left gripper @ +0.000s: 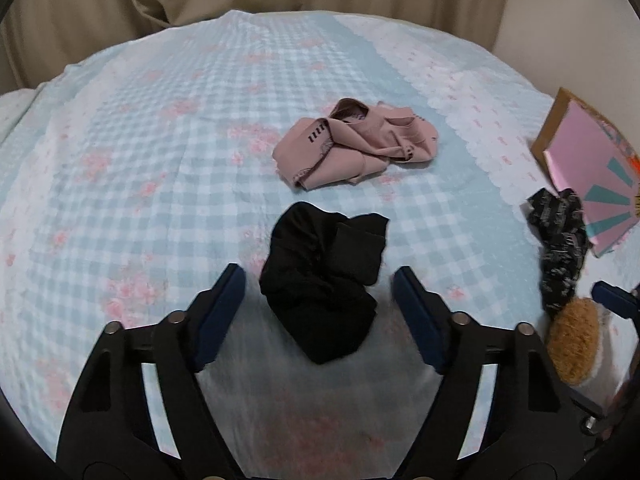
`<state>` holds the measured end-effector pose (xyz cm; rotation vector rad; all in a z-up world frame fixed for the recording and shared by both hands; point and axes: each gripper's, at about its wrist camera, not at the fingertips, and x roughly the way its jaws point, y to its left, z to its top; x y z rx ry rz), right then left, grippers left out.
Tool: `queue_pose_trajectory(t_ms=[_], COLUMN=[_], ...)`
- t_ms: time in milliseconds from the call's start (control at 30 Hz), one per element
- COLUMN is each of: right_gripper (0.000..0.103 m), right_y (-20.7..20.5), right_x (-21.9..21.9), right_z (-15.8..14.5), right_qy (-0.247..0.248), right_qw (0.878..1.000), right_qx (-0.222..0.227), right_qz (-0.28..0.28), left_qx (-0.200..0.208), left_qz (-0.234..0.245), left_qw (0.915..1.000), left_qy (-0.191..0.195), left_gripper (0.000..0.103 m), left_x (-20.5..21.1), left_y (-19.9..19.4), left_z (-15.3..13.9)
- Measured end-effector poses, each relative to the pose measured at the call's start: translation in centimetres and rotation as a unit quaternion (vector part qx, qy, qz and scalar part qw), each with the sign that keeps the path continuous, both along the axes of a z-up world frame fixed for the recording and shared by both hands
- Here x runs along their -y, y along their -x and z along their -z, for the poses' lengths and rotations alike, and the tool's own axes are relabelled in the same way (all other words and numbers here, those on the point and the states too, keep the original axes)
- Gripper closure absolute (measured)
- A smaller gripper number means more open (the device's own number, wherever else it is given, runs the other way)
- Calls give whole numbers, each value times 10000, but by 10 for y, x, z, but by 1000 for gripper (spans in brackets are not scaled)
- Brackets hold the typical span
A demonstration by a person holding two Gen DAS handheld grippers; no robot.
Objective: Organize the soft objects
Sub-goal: 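Grasp the black sock with left tool while right tool grasps brown slipper, then carry black sock and brown slipper to the box and release them inside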
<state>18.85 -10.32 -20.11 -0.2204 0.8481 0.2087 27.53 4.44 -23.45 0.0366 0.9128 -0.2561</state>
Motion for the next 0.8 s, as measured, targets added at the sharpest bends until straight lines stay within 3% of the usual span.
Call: queue_pose_trajectory(t_ms=[100,200,333,800], right_gripper=[28,38,54,63], right_y=[2,5,13,20], right_x=[2,0,-9,-8], right_z=[-1,-2,-7,-20], right_qy=[0,45,233,86], right_qw=[10000,9998,9985,9973], right_qx=[79,187,406,650], right_qz=[-38,-91,-271,-335], left_qx=[73,31,-47,53], left_qz=[-69,-155,-265,-354], left_qw=[9997,9995,9996,9993], left_qy=[-237,-280,-115,47], left_gripper=[63,75,80,83], left_x=[3,0,-10,-14], left_y=[-4,-8,-10,4], left_z=[1,-1,-3,-20])
